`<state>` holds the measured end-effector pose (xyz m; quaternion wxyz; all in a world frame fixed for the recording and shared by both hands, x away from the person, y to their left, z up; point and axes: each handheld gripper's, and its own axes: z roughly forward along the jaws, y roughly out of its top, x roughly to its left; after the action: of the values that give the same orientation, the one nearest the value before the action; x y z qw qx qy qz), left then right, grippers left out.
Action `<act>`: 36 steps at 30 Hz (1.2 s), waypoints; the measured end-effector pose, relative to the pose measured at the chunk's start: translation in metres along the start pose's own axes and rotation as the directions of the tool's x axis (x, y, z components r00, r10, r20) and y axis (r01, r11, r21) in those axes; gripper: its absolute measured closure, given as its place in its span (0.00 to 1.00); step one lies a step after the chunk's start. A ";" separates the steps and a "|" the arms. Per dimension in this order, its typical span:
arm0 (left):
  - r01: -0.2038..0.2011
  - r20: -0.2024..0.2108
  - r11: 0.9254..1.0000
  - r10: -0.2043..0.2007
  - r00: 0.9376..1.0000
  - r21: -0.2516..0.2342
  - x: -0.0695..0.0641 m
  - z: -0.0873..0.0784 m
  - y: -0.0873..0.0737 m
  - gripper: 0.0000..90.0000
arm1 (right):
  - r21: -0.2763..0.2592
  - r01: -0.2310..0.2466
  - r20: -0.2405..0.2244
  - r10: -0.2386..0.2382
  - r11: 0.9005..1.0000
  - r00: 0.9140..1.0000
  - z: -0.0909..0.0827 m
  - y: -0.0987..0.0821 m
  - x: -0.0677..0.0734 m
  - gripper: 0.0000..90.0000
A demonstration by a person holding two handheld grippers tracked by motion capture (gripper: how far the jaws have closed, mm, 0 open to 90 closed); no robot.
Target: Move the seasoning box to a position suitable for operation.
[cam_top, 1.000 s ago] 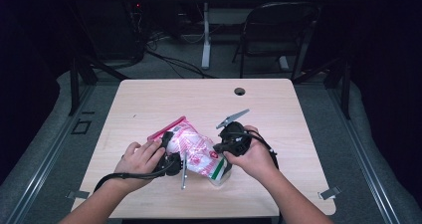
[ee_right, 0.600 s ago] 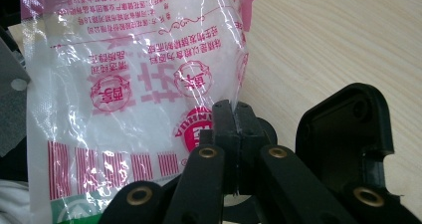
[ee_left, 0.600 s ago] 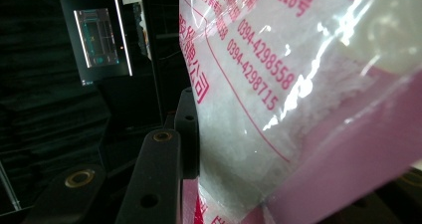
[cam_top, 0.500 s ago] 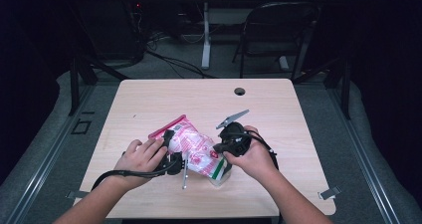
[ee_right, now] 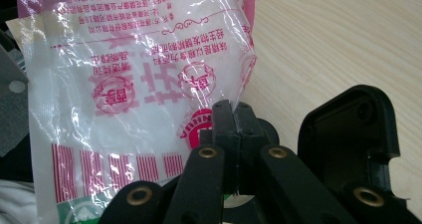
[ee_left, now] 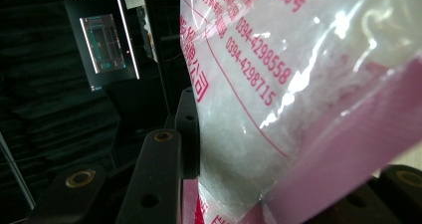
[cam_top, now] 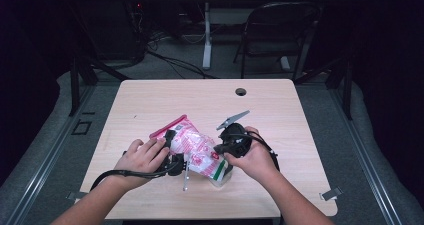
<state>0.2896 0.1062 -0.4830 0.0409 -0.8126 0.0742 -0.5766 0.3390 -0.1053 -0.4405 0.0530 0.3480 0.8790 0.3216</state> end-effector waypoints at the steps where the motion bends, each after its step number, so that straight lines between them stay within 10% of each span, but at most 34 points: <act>1: 0.000 0.003 1.000 0.000 1.000 0.001 0.000 0.000 0.000 0.77 | 0.000 0.001 0.003 -0.001 1.000 1.000 0.000 0.000 0.000 1.00; 36: -0.096 -0.048 0.995 0.097 0.994 0.026 0.004 -0.004 0.008 0.79 | -0.010 -0.009 0.011 0.010 1.000 1.000 -0.001 -0.003 -0.001 1.00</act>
<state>0.2870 0.0975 -0.4788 0.0766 -0.7932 0.1075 -0.5945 0.3382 -0.1080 -0.4418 0.0581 0.3536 0.8754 0.3245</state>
